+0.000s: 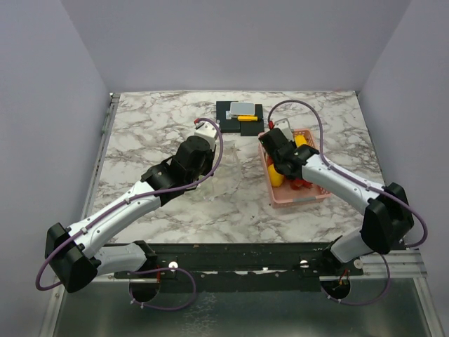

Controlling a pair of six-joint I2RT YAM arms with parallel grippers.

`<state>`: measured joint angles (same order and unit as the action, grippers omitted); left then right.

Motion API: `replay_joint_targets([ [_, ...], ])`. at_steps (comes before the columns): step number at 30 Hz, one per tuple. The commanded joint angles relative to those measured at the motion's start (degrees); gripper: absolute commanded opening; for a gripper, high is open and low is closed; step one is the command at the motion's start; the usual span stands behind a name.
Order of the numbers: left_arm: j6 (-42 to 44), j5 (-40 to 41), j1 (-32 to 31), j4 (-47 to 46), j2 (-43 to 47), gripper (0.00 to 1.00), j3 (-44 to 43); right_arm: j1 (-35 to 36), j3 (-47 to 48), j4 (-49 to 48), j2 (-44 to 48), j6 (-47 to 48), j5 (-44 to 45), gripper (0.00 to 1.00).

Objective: Place the food in the zip-top bag and seal the zipper
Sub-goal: Pick up the fake fruit from the bin, then place the fake fruit in the zipper food storage bag.

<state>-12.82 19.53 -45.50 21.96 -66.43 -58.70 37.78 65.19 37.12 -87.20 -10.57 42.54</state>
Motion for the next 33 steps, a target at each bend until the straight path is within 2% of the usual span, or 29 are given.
replay_joint_targets([
  [1, 0.3, 0.5, -0.3, -0.8, 0.0, 0.0, 0.2, -0.3, 0.0, 0.5, 5.0, -1.8, -0.3, 0.01],
  [8, 0.2, 0.6, -0.3, -0.9, 0.1, 0.0, 0.2, 0.3, 0.5, 0.5, 11.9, -1.3, -1.9, 0.01],
  [19, 0.2, 0.6, -0.3, -0.8, -0.1, 0.0, 0.2, 4.1, 2.0, -2.4, 22.4, 0.2, -11.6, 0.01],
  [33, 0.2, 0.7, -0.3, -0.8, 0.0, 0.0, 0.2, 13.6, 5.5, -7.9, 26.4, -2.2, -21.4, 0.01],
])
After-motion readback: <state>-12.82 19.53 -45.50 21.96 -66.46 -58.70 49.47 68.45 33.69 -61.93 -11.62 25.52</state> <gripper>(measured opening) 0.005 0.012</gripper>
